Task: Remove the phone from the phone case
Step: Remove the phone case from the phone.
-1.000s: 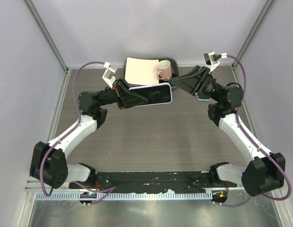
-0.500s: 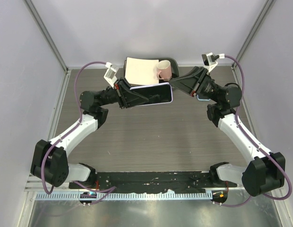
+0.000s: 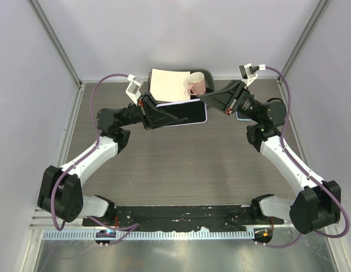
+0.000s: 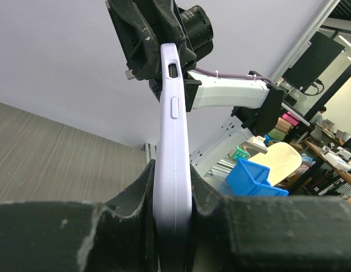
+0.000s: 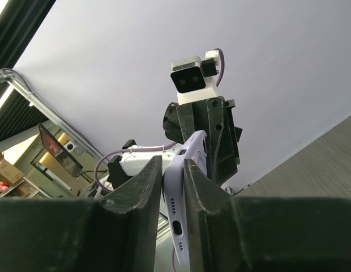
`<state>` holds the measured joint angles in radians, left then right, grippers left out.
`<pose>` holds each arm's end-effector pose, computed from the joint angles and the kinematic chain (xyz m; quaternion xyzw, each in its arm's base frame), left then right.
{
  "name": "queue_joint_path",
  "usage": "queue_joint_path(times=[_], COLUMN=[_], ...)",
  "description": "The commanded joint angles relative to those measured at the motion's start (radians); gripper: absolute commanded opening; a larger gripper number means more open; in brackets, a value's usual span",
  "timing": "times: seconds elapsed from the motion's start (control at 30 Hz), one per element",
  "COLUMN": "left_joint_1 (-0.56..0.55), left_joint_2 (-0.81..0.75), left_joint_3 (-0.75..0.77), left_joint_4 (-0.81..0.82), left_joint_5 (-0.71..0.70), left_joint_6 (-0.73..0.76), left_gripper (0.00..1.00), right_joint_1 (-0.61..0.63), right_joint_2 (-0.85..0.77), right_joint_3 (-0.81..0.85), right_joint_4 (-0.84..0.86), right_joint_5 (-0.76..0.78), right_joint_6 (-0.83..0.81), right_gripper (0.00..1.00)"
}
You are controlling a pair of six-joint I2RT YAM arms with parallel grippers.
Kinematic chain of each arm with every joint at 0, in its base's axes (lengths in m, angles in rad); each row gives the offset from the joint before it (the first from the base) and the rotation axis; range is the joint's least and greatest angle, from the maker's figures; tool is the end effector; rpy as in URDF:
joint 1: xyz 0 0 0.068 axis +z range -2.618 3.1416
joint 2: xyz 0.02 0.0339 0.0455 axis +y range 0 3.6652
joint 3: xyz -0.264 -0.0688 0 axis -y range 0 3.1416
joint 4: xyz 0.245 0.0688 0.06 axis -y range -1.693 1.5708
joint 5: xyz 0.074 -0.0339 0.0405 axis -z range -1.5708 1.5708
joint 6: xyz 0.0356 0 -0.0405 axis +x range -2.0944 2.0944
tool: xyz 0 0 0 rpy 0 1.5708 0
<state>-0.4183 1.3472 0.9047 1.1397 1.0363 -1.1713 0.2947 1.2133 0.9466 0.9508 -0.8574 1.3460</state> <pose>0.2427 -0.1414 0.3794 0.2822 0.5068 -0.7086 0.4018 0.2364 0.0999 0.4156 -0.1290 0.5259 0.7225 0.4299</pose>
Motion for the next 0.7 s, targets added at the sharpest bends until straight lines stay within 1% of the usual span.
queue_joint_path(times=[0.0,0.03,0.07,0.23,0.3,0.33,0.43,0.67], left_joint_1=[0.001,0.001,0.001,0.001,0.001,0.001,-0.010,-0.030], left_joint_2=[-0.013,-0.014,-0.013,-0.013,-0.011,-0.010,-0.013,-0.037], left_joint_3=[0.045,0.043,0.045,0.054,0.060,0.063,0.077,0.102], left_joint_4=[0.071,0.072,0.074,0.078,0.087,0.113,0.153,0.221], left_joint_5=[-0.035,-0.032,-0.028,-0.021,-0.012,-0.004,0.024,0.074], left_joint_6=[0.001,0.002,0.004,0.009,0.006,-0.007,-0.021,-0.070], left_gripper=[0.00,0.00,0.00,0.00,0.00,0.00,0.00,0.00], right_joint_1=[0.004,0.006,0.004,0.006,0.008,0.006,0.006,0.004], right_joint_2=[-0.003,-0.003,-0.003,-0.006,-0.006,-0.006,0.000,0.025], right_joint_3=[0.015,0.015,0.014,0.012,0.012,0.011,0.001,-0.012], right_joint_4=[0.020,0.020,0.019,0.013,-0.003,-0.009,-0.017,-0.036], right_joint_5=[0.017,0.018,0.020,0.021,0.023,0.029,0.046,0.075], right_joint_6=[-0.019,-0.019,-0.018,-0.021,-0.028,-0.027,-0.012,-0.007], right_gripper=[0.24,0.18,0.16,0.14,0.11,0.06,0.02,0.01])
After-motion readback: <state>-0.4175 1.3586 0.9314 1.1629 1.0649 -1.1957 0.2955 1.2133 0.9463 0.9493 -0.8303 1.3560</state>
